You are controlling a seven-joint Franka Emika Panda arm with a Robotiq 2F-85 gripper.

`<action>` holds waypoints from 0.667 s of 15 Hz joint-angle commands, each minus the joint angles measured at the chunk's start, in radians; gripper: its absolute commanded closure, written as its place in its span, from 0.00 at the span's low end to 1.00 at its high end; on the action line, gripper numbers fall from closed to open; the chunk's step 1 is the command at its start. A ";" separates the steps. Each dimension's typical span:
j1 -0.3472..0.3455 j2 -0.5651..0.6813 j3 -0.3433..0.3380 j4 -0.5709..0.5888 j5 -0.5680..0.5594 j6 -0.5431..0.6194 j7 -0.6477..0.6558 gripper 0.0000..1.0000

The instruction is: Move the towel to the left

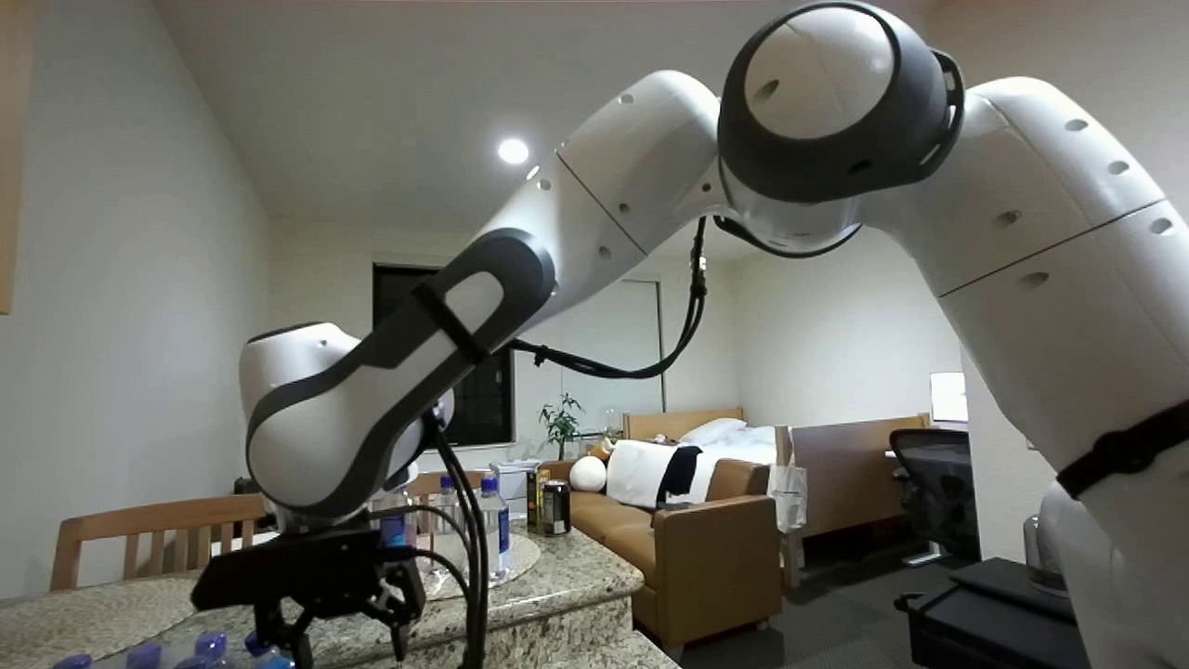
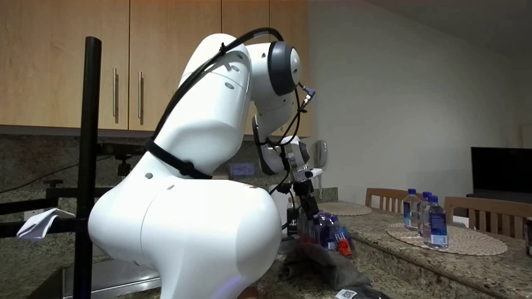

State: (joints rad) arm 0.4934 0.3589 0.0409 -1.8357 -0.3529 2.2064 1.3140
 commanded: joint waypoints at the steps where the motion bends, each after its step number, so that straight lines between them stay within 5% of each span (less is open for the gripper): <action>1: -0.090 -0.117 0.067 -0.099 0.052 -0.058 -0.191 0.00; 10: -0.213 -0.363 0.104 -0.304 0.137 -0.066 -0.548 0.00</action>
State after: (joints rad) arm 0.3272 0.1156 0.1245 -2.0292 -0.2627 2.1369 0.8789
